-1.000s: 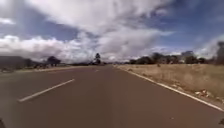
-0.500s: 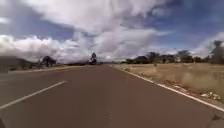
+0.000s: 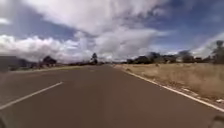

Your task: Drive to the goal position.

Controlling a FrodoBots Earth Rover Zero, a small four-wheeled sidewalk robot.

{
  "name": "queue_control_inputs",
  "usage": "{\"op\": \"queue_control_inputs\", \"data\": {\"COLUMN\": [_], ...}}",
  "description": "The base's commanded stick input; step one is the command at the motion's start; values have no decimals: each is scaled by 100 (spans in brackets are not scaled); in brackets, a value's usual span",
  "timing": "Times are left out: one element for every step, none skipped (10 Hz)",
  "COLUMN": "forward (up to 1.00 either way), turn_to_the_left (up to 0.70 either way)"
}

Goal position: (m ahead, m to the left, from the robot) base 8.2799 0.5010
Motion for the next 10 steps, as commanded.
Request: {"op": "queue_control_inputs", "data": {"forward": [70,70,70,70,70,70,70,70,70,70], "turn_to_the_left": [0,0,0,0,0,0,0,0,0,0]}}
